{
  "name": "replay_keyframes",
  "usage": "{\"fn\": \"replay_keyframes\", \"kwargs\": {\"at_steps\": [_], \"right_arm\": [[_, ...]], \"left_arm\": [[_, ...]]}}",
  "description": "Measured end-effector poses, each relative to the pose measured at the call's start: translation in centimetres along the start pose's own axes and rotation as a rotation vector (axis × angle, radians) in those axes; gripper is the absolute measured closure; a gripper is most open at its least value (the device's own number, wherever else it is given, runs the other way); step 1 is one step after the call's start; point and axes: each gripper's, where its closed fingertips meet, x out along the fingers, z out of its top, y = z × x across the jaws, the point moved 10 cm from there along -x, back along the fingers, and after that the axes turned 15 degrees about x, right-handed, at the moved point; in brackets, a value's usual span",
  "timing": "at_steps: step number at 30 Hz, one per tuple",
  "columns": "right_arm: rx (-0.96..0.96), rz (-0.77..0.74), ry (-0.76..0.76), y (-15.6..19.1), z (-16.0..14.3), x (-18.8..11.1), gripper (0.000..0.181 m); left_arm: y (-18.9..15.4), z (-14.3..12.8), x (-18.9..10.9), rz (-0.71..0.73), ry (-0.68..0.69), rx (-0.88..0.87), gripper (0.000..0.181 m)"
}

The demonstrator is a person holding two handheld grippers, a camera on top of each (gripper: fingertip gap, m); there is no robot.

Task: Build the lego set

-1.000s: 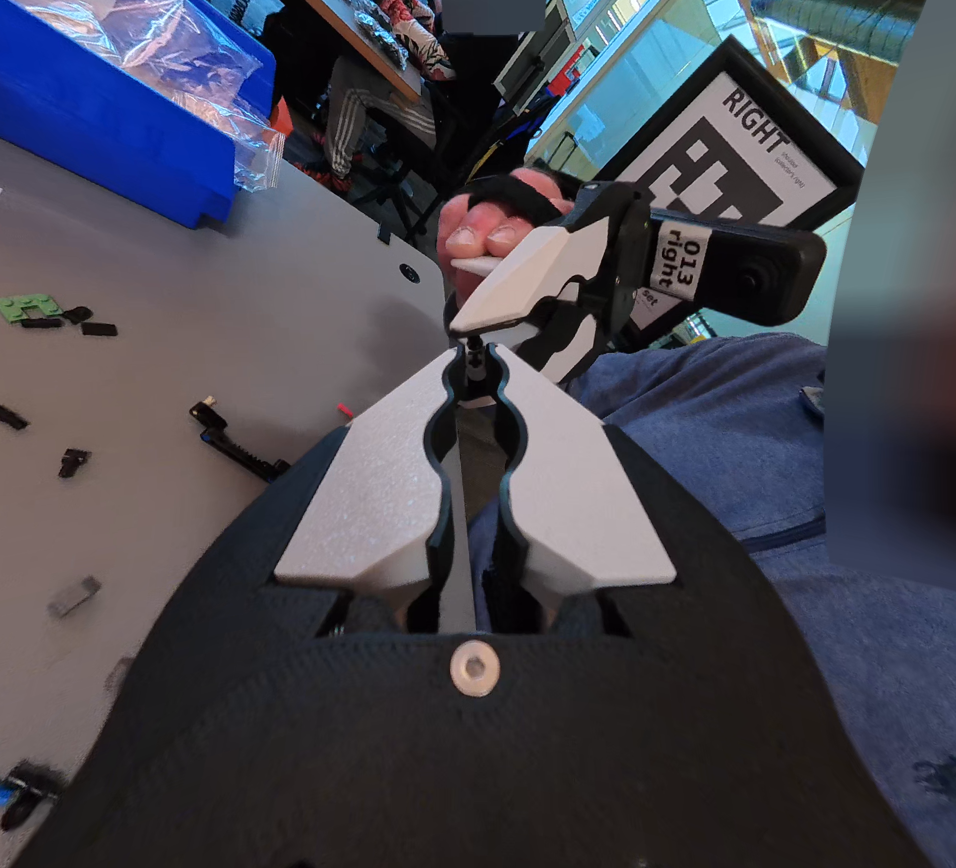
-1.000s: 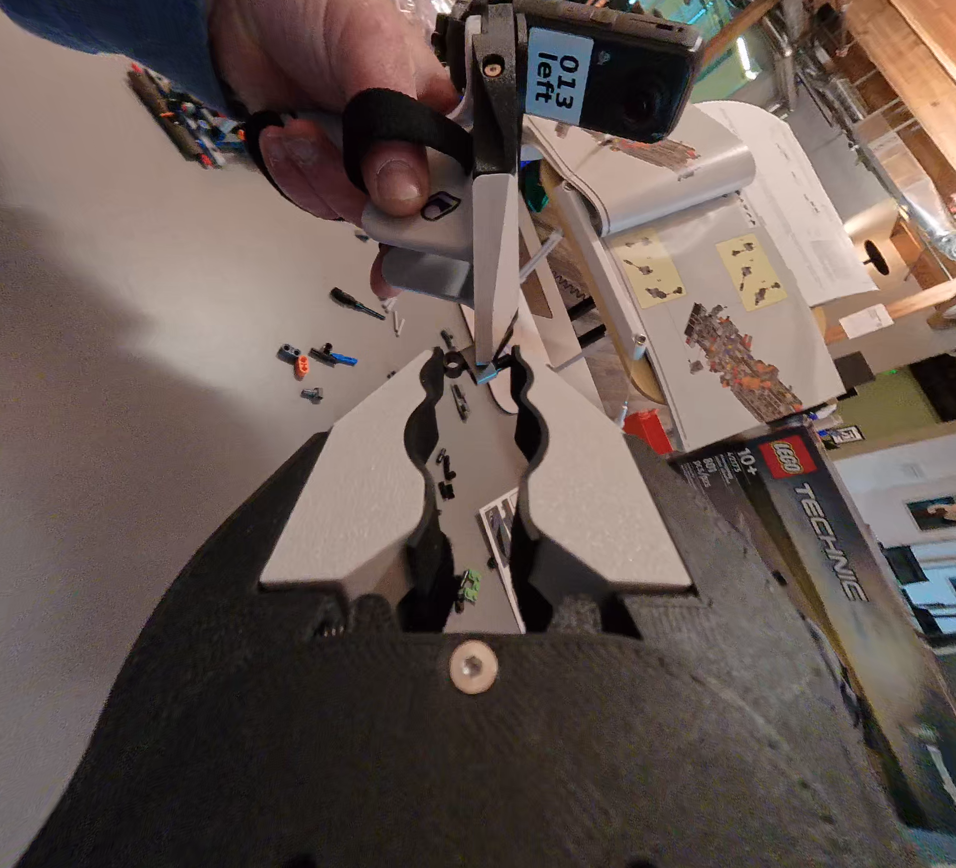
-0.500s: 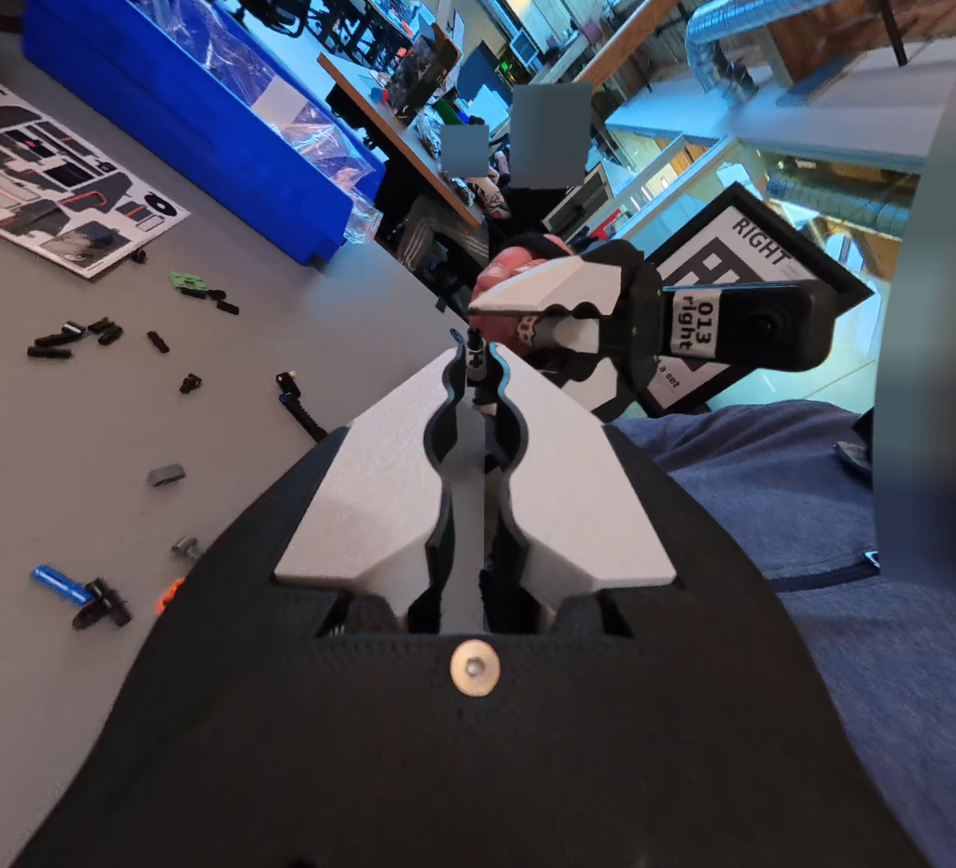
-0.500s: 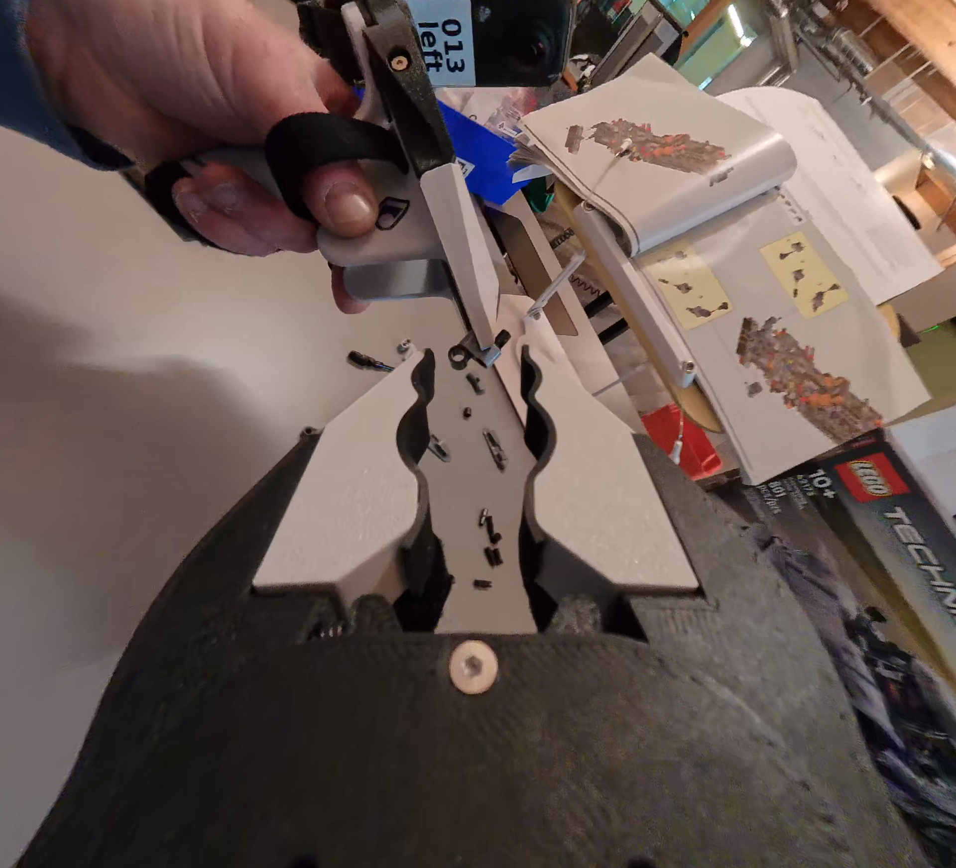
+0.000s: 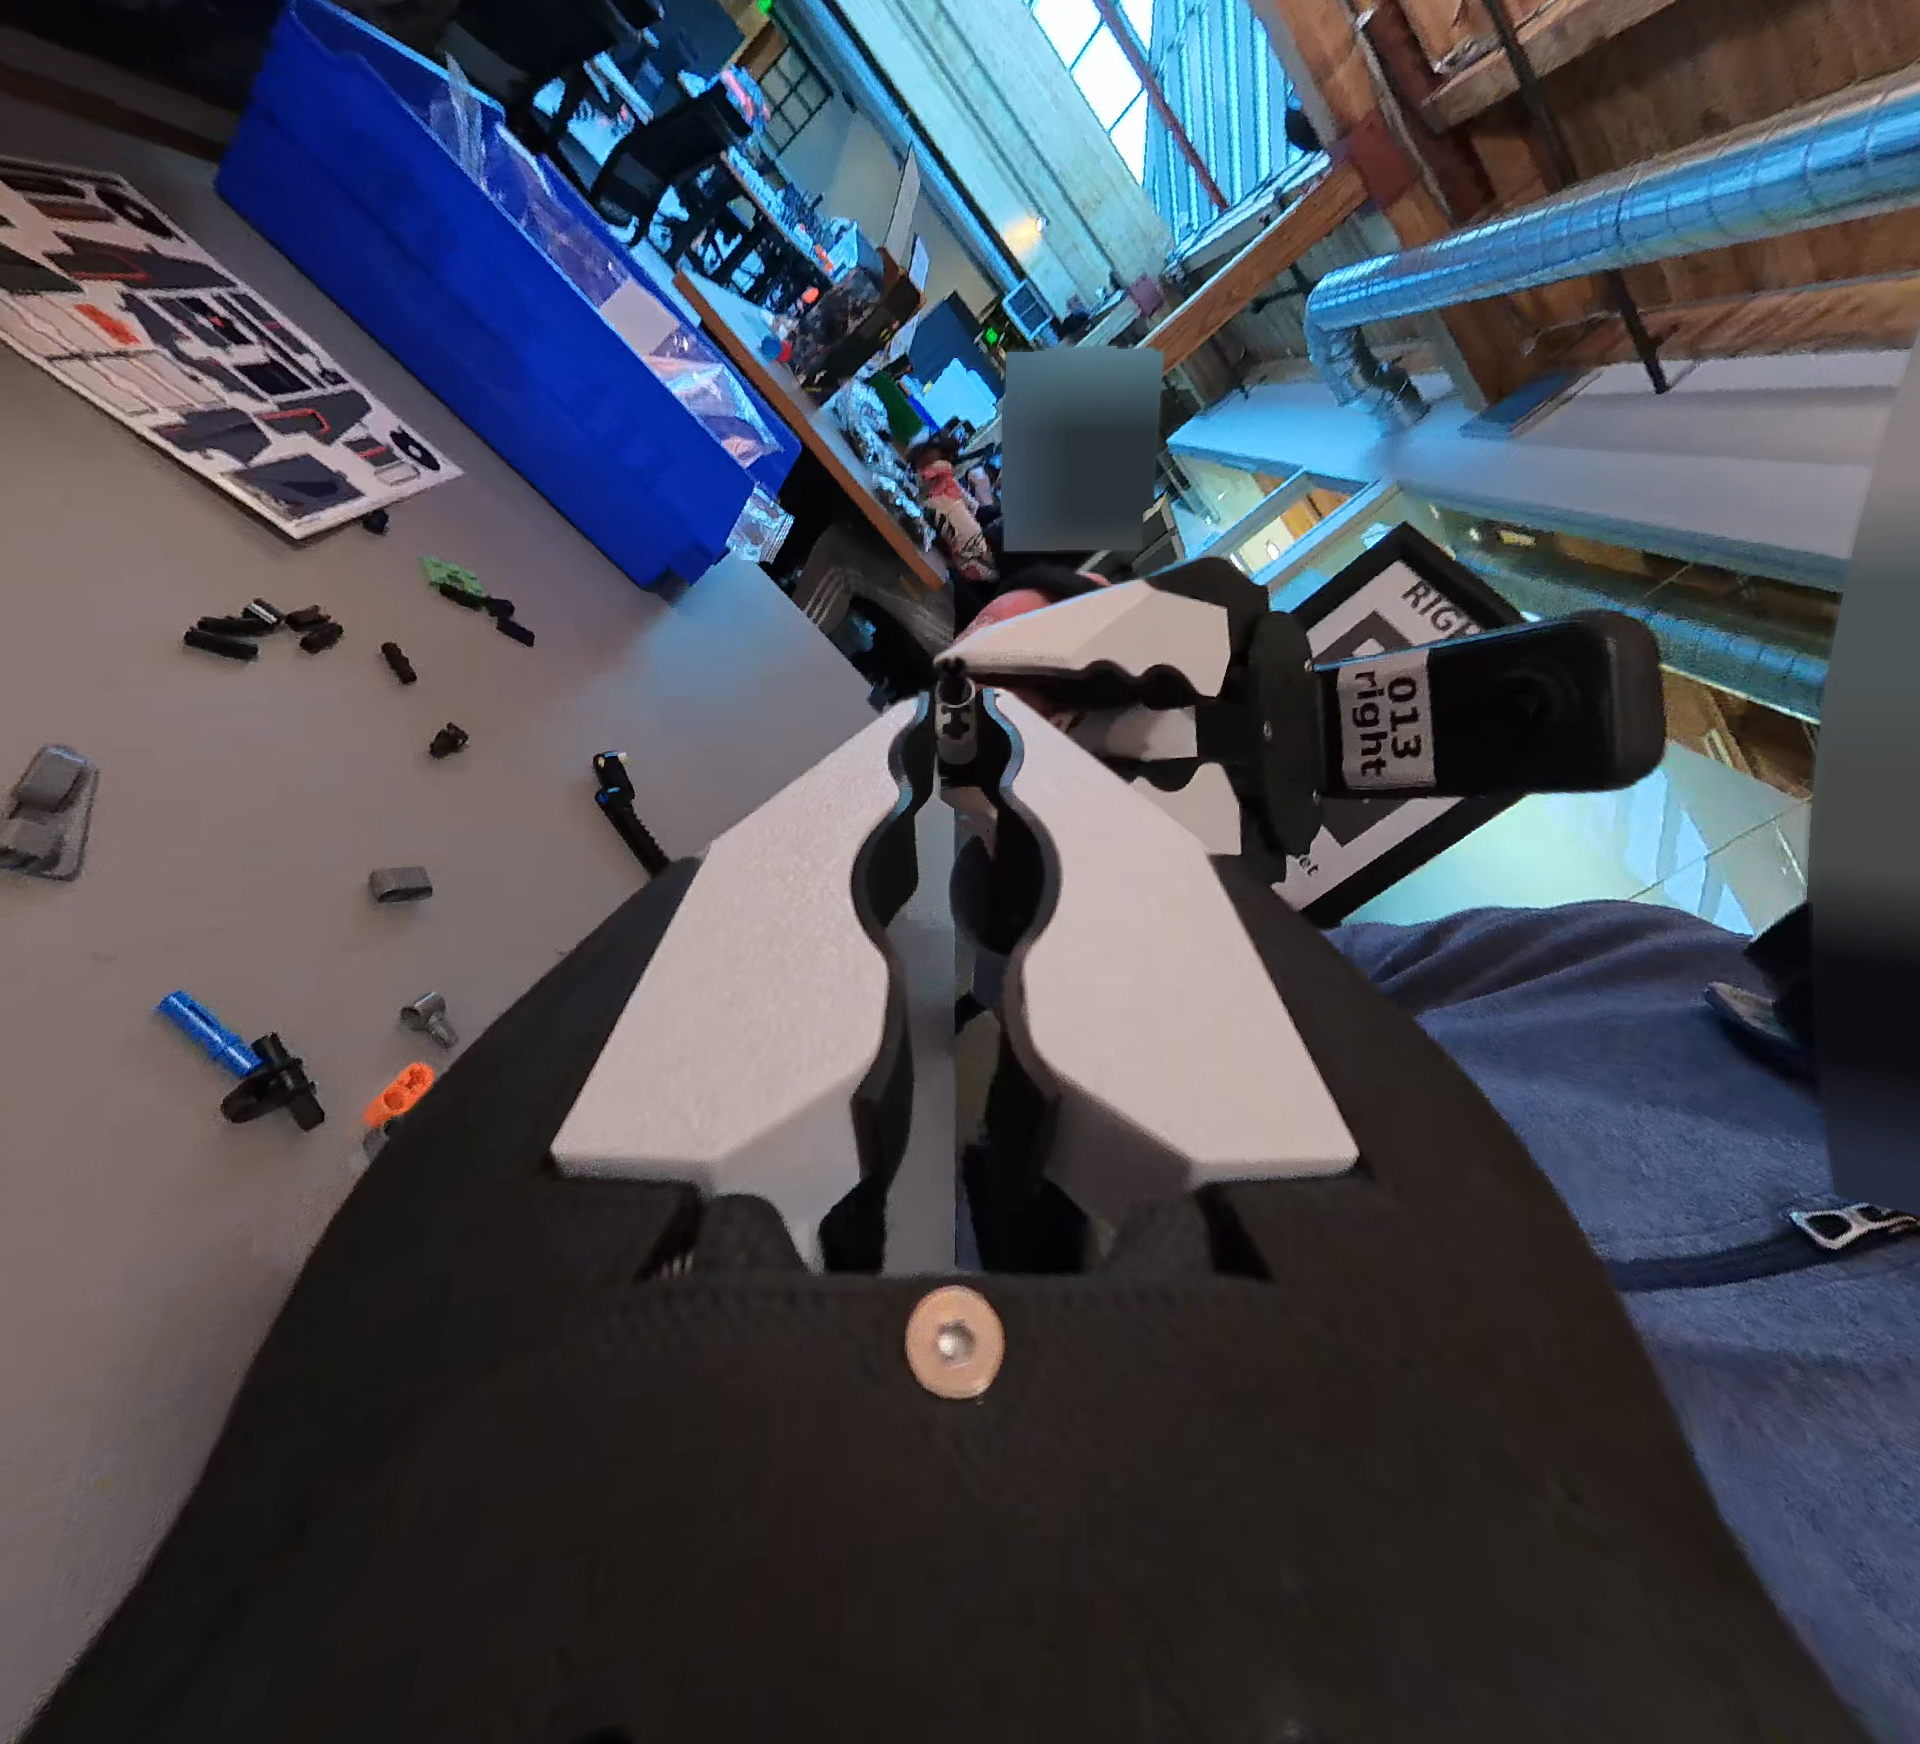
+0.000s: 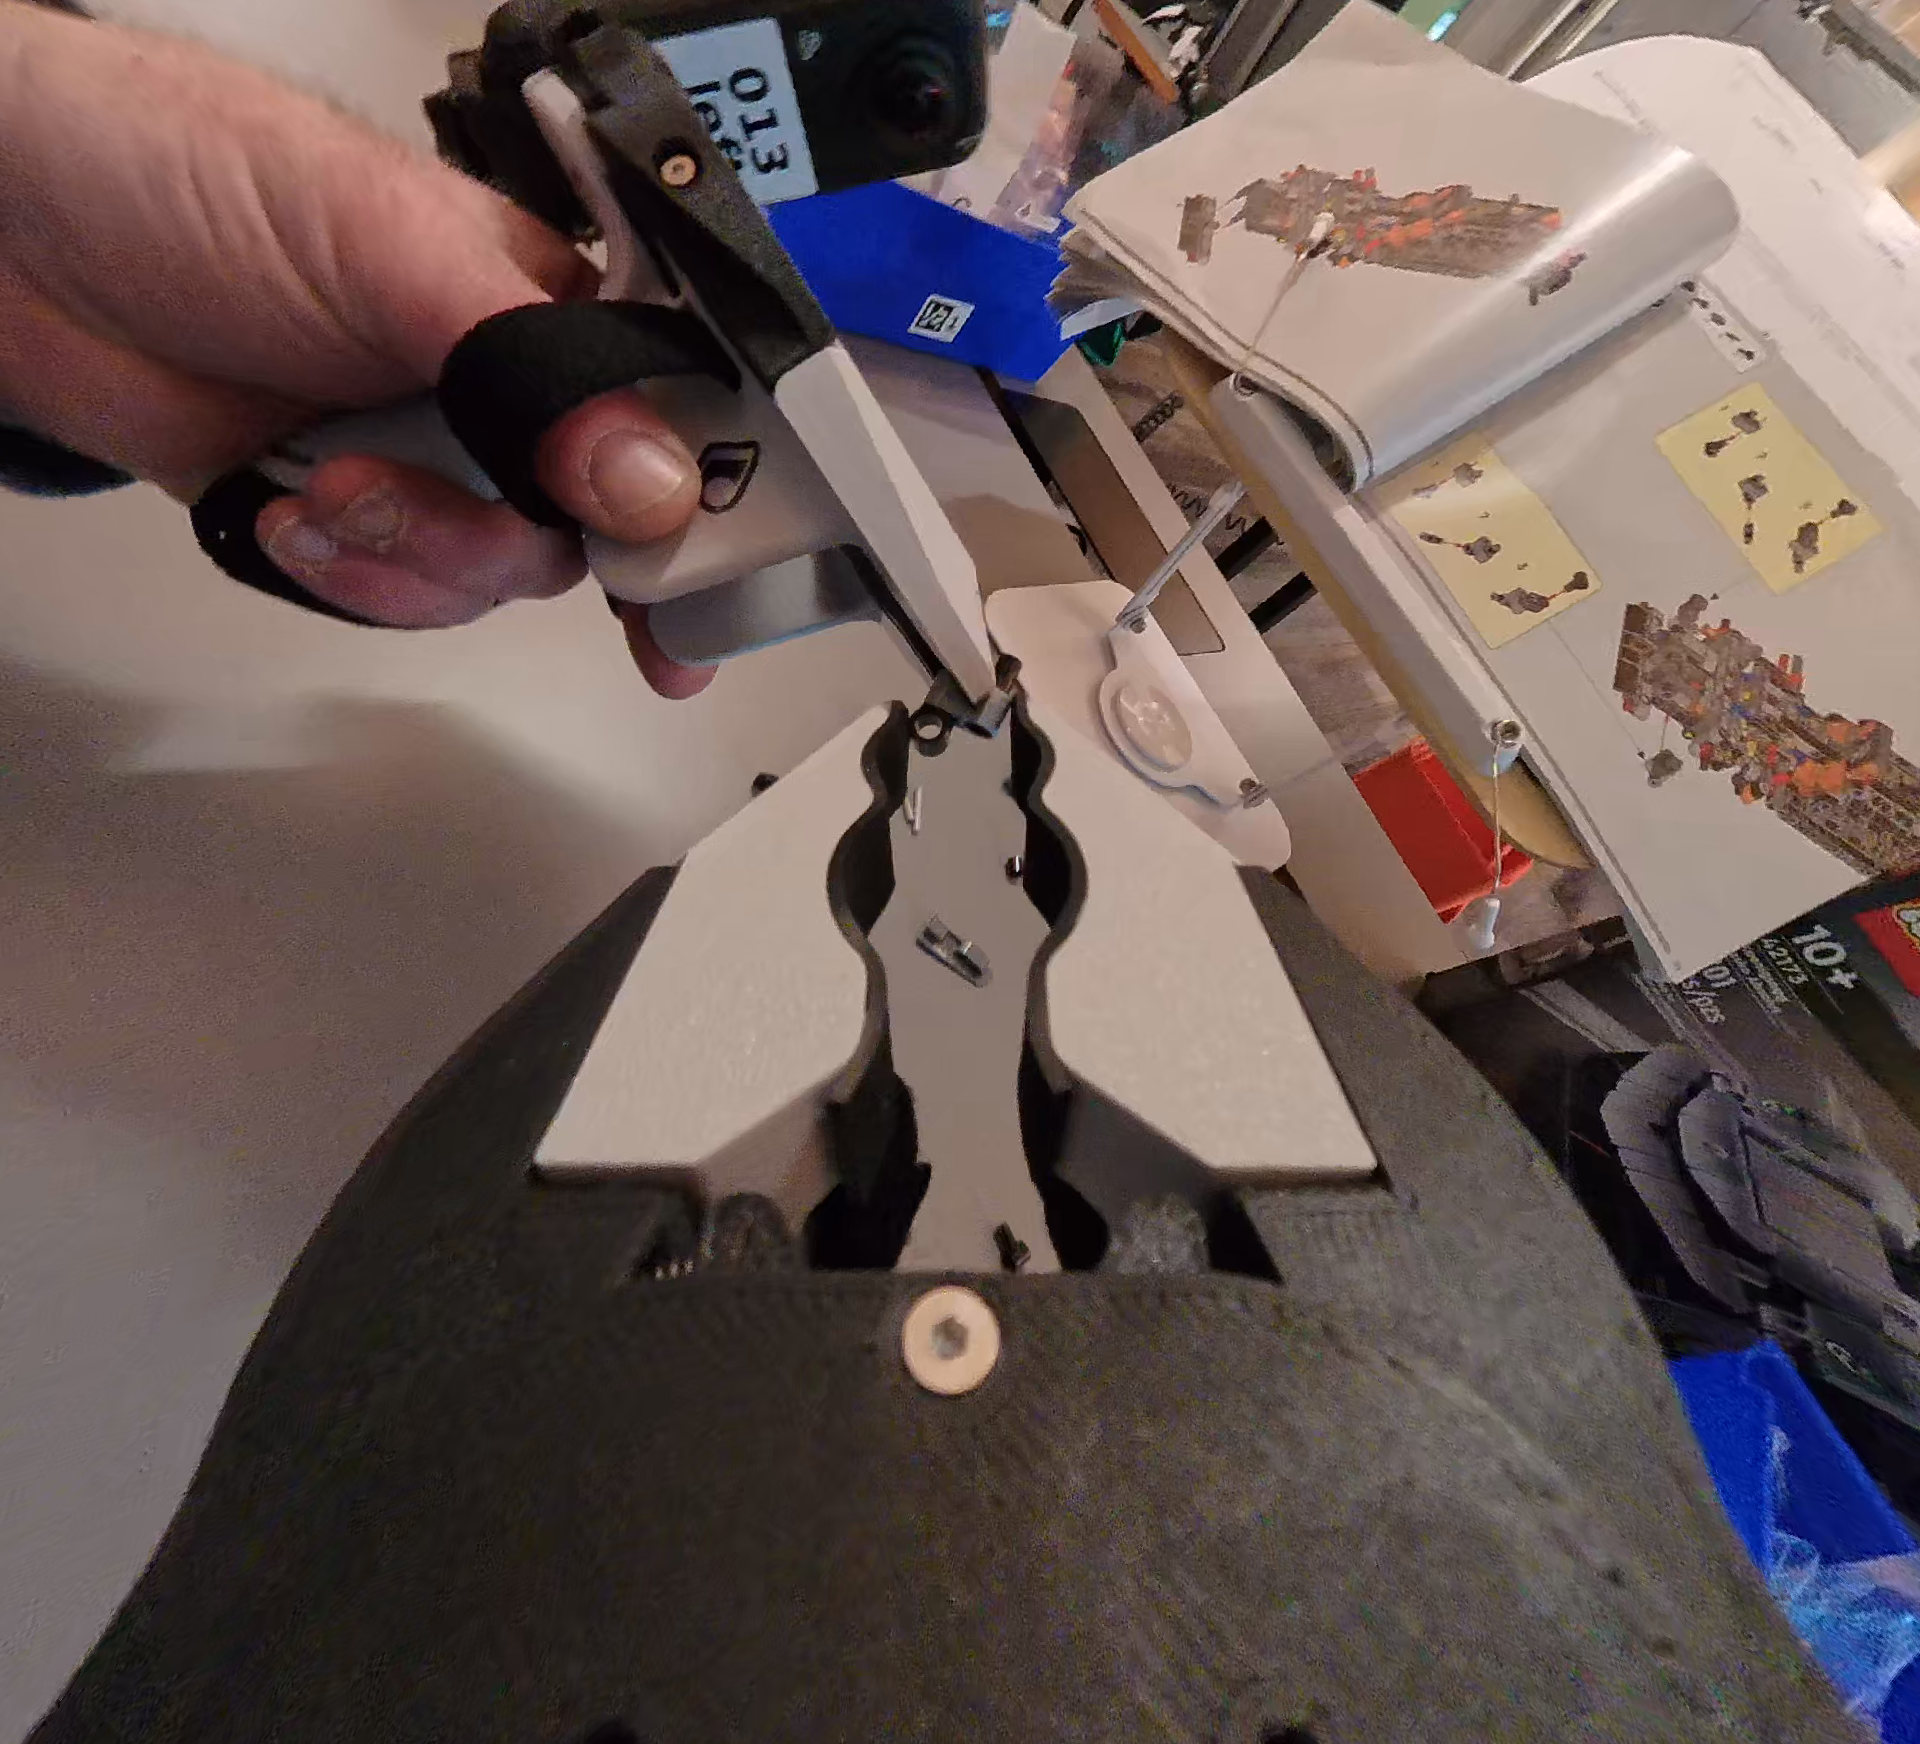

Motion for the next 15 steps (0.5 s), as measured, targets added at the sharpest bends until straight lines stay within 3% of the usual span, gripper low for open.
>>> {"fn": "replay_keyframes", "kwargs": {"at_steps": [2,8,15], "right_arm": [[0.01,-0.043,-0.042,0.0,0.5,-0.1,0.154],[0.01,-0.065,-0.048,0.3,1.8,0.6,0.166],[-0.03,-0.091,-0.013,0.9,2.4,2.2,0.17]], "left_arm": [[0.2,0.6,-0.6,-0.003,-0.047,0.006,0.176],[0.6,2.2,-2.0,-0.042,-0.119,-0.013,0.176],[0.9,1.9,-2.5,-0.053,-0.156,-0.047,0.176]]}}
